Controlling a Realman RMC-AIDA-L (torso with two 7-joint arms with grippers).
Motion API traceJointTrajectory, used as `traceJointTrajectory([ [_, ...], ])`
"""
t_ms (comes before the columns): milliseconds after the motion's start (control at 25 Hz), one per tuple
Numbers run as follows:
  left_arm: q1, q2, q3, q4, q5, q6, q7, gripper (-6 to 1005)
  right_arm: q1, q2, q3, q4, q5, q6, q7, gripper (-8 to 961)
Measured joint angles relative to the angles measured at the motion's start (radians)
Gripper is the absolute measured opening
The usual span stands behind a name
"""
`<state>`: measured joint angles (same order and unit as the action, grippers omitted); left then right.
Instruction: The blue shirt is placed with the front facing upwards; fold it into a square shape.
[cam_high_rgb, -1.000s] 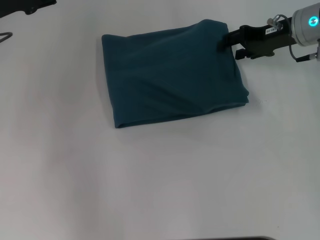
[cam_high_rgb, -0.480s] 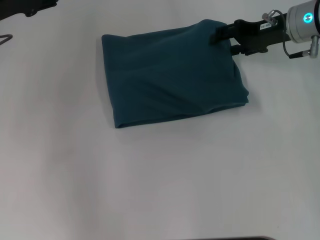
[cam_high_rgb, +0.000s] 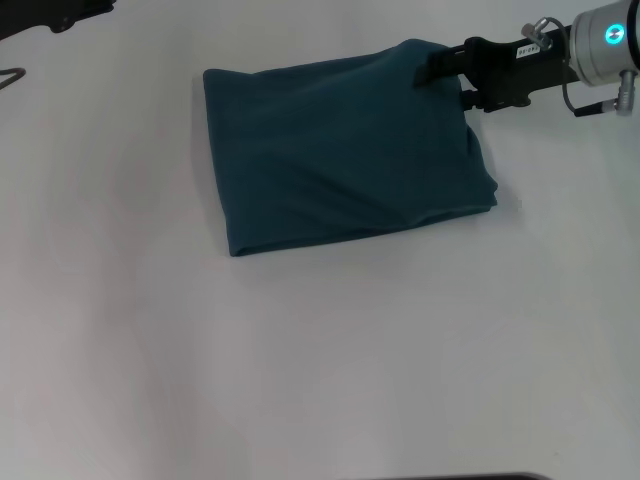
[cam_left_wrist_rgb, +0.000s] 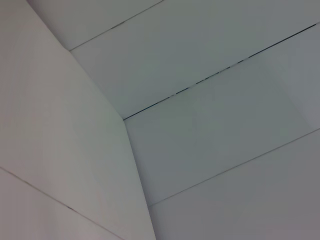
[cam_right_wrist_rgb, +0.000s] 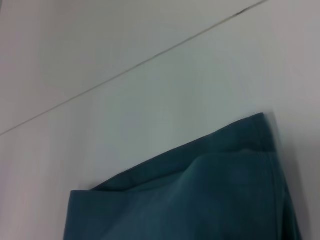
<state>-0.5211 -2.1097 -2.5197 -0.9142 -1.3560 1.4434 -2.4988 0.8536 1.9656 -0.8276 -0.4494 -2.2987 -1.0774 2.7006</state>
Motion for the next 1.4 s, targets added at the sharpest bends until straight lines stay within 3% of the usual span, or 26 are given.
traceJointTrajectory([
  [240,0.004,-0.001,-0.001,0.0,0.0,0.001,0.0,900,0.001,-0.001,-0.003,0.005,0.002,0.013,0.002,785],
  [720,0.005,-0.001,-0.001,0.0,0.0,0.008,0.0,900,-0.007,0.04,-0.002,0.004,0.012,0.088,-0.012,714],
  [1160,0.005,0.001,-0.001,0.0,0.0,0.001,0.0,901,-0.009,0.022,-0.01,0.003,0.034,0.086,-0.036,648],
  [1400,-0.002,0.002,-0.006,0.001,0.0,0.0,0.0,901,0.0,0.018,-0.026,0.008,0.029,0.089,-0.039,471],
])
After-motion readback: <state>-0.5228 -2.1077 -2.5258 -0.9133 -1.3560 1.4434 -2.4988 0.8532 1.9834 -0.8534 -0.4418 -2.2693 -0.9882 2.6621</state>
